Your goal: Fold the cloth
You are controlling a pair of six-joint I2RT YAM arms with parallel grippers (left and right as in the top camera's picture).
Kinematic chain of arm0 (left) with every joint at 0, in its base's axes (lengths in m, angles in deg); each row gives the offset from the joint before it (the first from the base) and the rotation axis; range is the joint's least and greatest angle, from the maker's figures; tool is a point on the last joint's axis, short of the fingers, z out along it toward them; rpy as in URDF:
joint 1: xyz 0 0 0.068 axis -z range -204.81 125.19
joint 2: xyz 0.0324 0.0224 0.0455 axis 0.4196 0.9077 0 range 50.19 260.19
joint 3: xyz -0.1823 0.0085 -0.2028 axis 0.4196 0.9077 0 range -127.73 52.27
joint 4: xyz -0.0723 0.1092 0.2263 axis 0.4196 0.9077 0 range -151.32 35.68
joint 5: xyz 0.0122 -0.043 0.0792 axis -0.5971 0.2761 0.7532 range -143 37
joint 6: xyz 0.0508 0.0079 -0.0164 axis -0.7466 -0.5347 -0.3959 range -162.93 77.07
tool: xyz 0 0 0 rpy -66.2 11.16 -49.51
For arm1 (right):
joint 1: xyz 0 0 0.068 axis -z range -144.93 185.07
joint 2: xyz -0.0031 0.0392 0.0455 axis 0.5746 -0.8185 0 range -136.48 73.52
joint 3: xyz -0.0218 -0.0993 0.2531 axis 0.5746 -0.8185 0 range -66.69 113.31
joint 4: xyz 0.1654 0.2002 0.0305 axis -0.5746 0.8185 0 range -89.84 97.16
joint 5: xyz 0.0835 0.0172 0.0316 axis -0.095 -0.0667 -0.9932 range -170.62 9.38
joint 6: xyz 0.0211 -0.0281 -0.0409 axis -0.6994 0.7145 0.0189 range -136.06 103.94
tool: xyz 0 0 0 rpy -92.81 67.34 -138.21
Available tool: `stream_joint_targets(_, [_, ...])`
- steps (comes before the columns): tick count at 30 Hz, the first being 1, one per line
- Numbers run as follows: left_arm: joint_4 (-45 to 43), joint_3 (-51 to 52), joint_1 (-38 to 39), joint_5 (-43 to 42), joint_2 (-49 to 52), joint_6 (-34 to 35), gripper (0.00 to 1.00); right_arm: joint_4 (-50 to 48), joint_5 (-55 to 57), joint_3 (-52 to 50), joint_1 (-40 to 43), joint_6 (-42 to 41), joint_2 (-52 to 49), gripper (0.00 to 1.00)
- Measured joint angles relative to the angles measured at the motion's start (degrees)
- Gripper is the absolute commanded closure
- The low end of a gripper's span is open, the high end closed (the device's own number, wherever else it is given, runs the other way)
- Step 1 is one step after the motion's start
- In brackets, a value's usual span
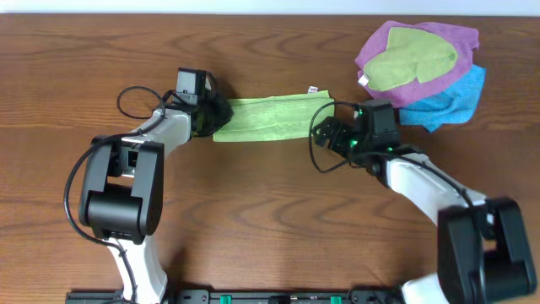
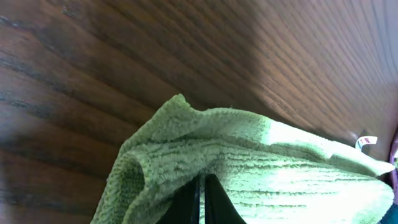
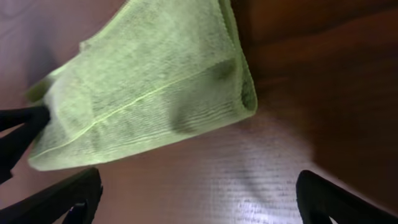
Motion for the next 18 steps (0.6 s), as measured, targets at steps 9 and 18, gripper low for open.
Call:
stream_joint_targets(9, [0.2,0.0,0.02,0.81,0.0,-0.2,0.94,-9.05,-1.64,0.5,-0.13,-3.34,-5.7,0.01])
stream_joint_targets(18, [0.22,0.0,0.02,0.9,0.0,-0.22,0.94,-18.16,-0.96,1.46,-2.78,-5.57,-9.97,0.08])
